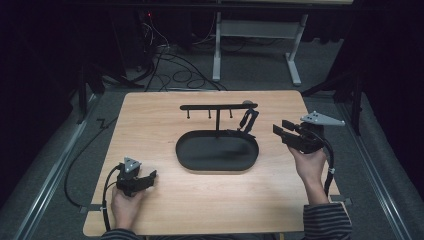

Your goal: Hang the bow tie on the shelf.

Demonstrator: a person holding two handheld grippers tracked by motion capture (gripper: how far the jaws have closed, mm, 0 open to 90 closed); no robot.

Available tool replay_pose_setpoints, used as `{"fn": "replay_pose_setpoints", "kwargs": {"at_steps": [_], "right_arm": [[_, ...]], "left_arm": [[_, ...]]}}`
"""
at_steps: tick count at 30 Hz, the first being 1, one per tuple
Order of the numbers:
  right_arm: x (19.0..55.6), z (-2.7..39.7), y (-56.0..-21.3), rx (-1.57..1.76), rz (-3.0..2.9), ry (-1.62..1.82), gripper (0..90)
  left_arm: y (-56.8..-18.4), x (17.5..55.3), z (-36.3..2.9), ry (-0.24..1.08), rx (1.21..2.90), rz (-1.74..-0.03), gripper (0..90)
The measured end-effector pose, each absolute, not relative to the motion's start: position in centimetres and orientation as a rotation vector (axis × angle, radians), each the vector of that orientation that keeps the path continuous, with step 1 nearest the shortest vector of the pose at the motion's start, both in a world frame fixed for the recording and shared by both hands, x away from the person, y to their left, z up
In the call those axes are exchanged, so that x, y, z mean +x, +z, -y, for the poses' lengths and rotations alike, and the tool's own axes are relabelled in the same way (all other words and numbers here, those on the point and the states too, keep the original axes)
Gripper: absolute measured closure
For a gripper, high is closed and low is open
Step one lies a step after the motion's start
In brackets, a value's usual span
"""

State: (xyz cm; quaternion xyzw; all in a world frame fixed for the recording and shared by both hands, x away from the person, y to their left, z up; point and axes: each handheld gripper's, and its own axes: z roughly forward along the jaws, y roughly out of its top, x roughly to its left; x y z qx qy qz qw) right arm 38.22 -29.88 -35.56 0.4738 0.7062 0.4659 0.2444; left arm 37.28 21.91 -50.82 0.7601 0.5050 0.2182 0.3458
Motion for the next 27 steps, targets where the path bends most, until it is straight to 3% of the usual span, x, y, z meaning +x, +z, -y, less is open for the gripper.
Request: {"fn": "replay_pose_setpoints", "kwargs": {"at_steps": [27], "right_arm": [[34.8, 31.9, -36.5, 1.316, -1.89, 1.283, 56.4]], "left_arm": [[-50.8, 37.3, -21.9, 0.566, 1.973, -1.311, 30.5]]}}
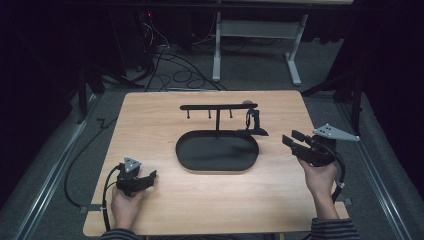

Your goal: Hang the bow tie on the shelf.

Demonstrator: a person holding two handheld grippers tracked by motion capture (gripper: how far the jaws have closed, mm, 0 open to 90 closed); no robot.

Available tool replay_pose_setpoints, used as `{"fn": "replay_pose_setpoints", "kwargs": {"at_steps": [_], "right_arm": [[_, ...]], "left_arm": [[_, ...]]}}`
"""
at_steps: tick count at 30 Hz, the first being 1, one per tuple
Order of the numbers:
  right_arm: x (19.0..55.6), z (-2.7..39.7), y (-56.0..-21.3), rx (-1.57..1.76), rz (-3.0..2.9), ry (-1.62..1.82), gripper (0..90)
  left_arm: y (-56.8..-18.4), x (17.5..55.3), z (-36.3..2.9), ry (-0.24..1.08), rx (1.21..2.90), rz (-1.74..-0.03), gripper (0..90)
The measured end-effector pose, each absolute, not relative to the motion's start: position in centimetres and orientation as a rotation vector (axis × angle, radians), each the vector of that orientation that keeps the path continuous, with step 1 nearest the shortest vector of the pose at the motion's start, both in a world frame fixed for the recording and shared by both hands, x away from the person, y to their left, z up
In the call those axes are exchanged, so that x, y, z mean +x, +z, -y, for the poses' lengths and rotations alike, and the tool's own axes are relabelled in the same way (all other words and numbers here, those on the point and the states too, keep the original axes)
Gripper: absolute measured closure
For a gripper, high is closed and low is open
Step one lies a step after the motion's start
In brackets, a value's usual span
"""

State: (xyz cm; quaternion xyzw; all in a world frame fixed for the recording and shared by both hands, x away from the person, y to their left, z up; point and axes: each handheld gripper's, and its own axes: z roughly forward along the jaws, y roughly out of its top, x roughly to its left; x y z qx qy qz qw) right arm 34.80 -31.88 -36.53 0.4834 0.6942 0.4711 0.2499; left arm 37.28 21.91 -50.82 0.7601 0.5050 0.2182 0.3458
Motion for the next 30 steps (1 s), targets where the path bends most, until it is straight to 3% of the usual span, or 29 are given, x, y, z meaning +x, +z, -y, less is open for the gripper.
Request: {"fn": "replay_pose_setpoints", "kwargs": {"at_steps": [30], "right_arm": [[32.6, 32.8, -38.5, 1.359, -1.874, 1.284, 56.3]], "left_arm": [[-50.8, 37.3, -21.9, 0.567, 1.973, -1.311, 30.5]]}}
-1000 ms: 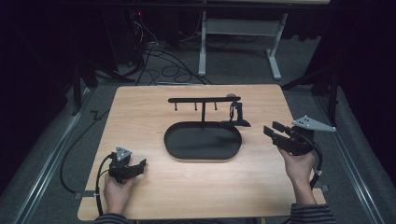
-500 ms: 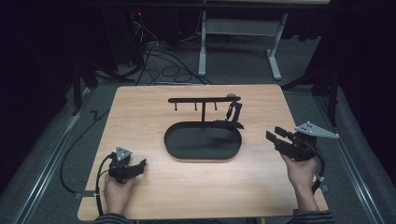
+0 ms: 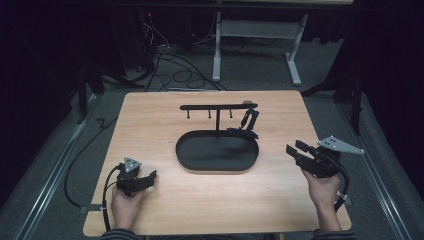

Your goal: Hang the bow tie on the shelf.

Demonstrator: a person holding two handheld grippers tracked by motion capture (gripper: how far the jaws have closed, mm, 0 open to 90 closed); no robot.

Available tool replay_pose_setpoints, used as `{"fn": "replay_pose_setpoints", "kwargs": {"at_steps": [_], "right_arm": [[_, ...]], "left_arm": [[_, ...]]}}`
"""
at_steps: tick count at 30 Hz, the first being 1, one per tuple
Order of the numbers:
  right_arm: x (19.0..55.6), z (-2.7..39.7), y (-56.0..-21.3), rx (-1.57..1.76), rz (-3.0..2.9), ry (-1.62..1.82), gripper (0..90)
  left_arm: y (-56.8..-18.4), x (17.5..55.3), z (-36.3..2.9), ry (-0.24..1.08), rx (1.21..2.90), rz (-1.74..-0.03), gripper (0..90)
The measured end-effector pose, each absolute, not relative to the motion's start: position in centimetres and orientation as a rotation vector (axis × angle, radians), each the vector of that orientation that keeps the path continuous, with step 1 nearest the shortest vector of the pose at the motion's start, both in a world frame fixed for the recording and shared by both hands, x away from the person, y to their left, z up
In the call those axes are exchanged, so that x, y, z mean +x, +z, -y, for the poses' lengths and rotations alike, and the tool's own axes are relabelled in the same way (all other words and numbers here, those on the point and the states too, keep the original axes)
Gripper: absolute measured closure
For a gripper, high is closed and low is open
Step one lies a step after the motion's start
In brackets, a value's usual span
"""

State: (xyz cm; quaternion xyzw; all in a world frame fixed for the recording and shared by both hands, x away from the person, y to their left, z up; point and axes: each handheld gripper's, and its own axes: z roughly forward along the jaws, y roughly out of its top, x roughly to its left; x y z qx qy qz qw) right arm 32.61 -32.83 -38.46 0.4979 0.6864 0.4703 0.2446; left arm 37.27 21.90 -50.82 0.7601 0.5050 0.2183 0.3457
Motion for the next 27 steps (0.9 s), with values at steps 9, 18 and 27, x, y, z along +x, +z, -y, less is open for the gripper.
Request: {"fn": "replay_pose_setpoints", "kwargs": {"at_steps": [9, 18, 27], "right_arm": [[32.5, 32.8, -39.4, 1.379, -1.886, 1.285, 56.3], [32.4, 32.6, -40.3, 1.392, -1.896, 1.277, 56.3], [32.4, 32.5, -41.3, 1.419, -1.904, 1.278, 56.2]], "left_arm": [[-50.8, 37.3, -21.9, 0.567, 1.973, -1.311, 30.5], [-50.8, 37.3, -21.9, 0.567, 1.973, -1.311, 30.5], [-50.8, 37.3, -21.9, 0.568, 1.974, -1.311, 30.5]]}}
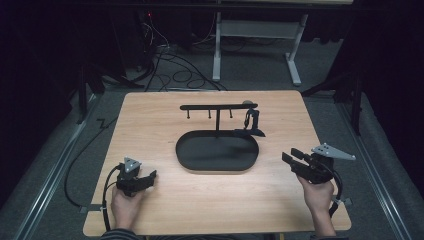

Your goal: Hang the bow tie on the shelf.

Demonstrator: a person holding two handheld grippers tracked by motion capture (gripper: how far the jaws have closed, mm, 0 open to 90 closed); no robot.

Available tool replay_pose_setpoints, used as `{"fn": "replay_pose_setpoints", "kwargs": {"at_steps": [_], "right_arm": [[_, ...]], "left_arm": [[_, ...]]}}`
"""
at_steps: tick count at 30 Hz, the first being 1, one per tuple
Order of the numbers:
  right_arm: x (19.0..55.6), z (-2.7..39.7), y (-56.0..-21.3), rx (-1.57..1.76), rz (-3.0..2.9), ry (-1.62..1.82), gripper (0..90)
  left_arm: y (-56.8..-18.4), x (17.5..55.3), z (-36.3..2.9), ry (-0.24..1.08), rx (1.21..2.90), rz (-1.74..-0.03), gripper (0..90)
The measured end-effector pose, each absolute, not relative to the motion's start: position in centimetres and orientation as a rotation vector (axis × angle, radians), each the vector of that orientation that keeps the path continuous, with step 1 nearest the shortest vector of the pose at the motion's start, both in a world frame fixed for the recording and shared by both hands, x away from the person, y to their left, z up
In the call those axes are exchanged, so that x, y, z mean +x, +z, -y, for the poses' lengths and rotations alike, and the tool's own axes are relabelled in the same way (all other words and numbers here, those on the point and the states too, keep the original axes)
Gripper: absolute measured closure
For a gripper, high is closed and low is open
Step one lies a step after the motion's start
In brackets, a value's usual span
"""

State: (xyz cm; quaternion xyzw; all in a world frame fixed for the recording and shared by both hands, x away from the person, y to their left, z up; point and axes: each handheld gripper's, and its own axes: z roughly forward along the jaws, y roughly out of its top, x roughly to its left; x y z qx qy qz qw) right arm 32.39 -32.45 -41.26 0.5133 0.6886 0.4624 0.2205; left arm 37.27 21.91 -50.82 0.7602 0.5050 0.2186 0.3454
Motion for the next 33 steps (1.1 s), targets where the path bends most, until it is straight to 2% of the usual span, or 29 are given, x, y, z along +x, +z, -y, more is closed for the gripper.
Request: {"fn": "replay_pose_setpoints", "kwargs": {"at_steps": [33], "right_arm": [[33.4, 31.7, -44.4, 1.479, -1.958, 1.221, 55.4]], "left_arm": [[-50.8, 37.3, -21.9, 0.568, 1.973, -1.311, 30.5]]}}
